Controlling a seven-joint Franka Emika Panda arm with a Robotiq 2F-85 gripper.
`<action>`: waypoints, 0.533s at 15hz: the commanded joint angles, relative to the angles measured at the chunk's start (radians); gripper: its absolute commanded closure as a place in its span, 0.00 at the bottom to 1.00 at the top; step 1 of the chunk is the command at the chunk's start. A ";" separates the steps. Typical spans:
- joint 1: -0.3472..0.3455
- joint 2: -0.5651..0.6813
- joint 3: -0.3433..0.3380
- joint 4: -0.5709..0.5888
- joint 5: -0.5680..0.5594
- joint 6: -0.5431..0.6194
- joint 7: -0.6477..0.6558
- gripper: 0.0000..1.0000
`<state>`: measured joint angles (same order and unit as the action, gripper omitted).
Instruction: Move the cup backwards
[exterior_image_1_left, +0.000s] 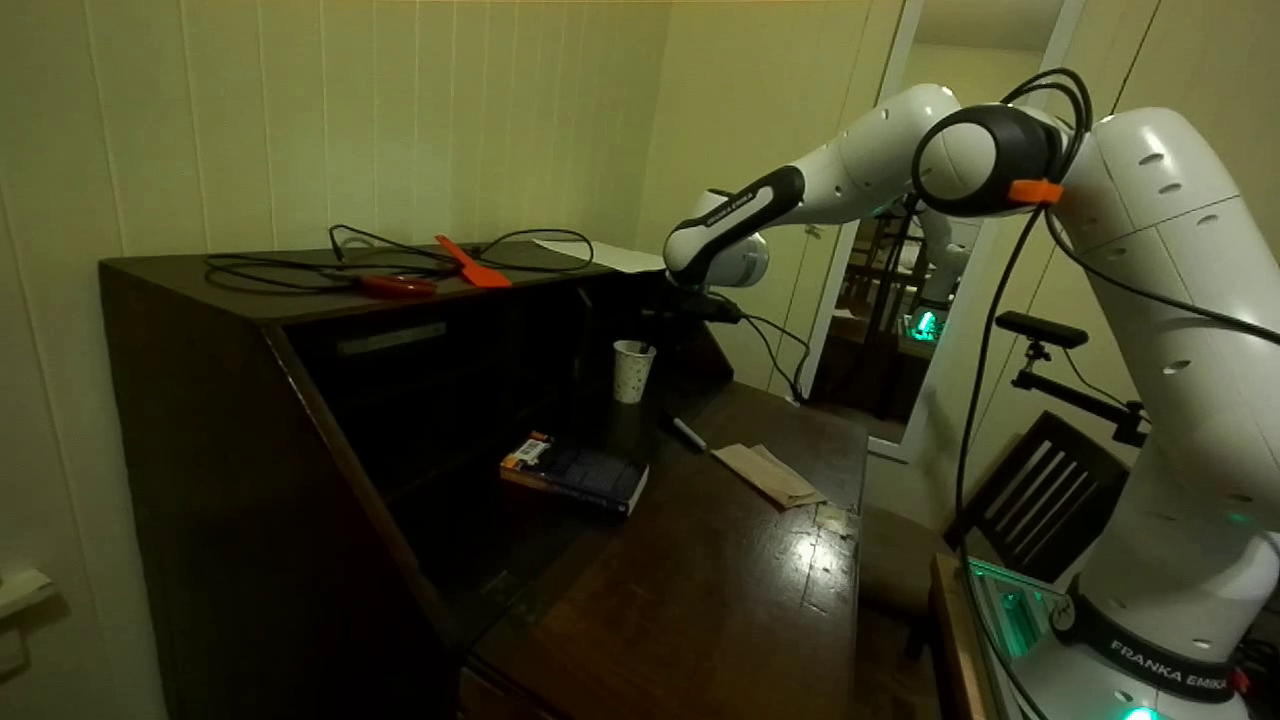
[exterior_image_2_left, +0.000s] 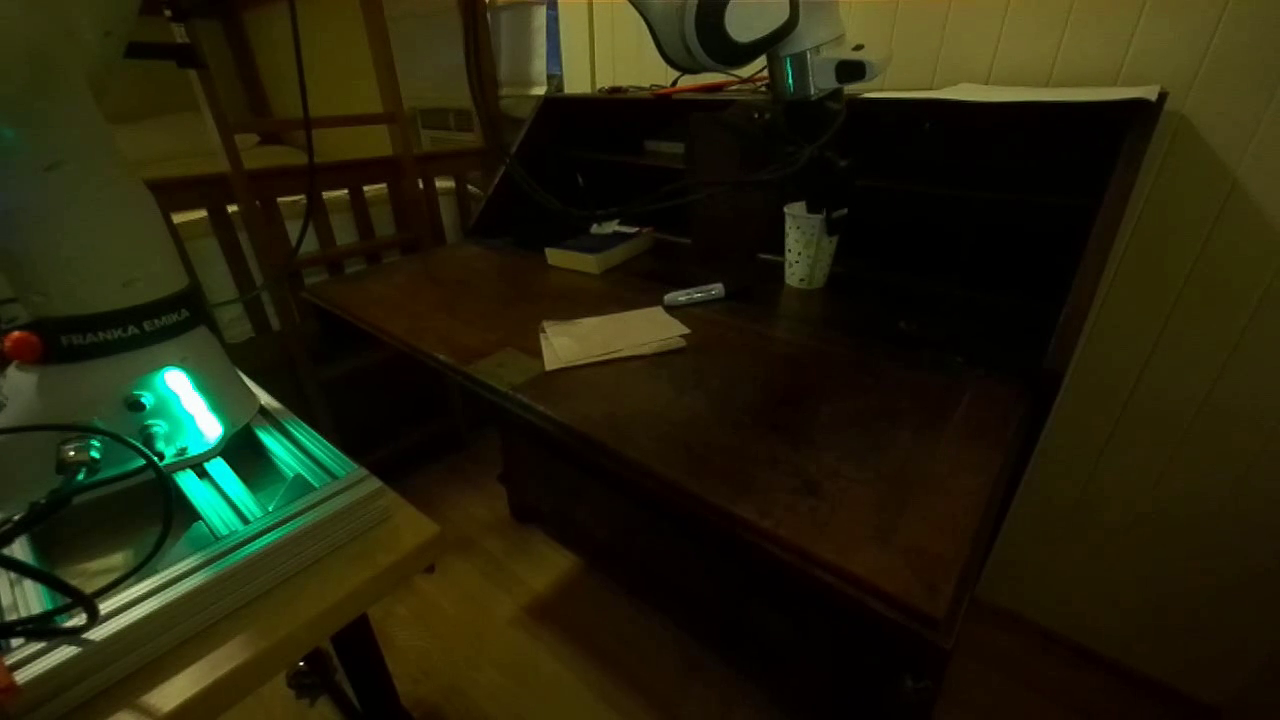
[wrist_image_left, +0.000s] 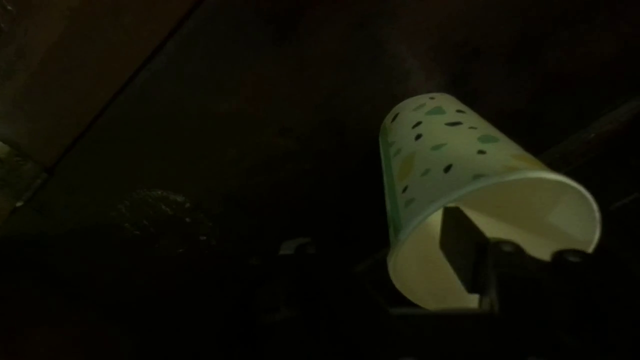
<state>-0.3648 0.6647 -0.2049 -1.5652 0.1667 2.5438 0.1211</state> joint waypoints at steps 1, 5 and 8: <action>-0.026 0.026 0.015 0.056 0.041 -0.033 0.019 0.70; -0.045 0.023 0.010 0.066 0.067 -0.055 0.058 0.97; -0.069 0.027 0.009 0.087 0.098 -0.099 0.084 1.00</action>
<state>-0.4034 0.6735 -0.2048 -1.5297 0.2163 2.5032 0.1795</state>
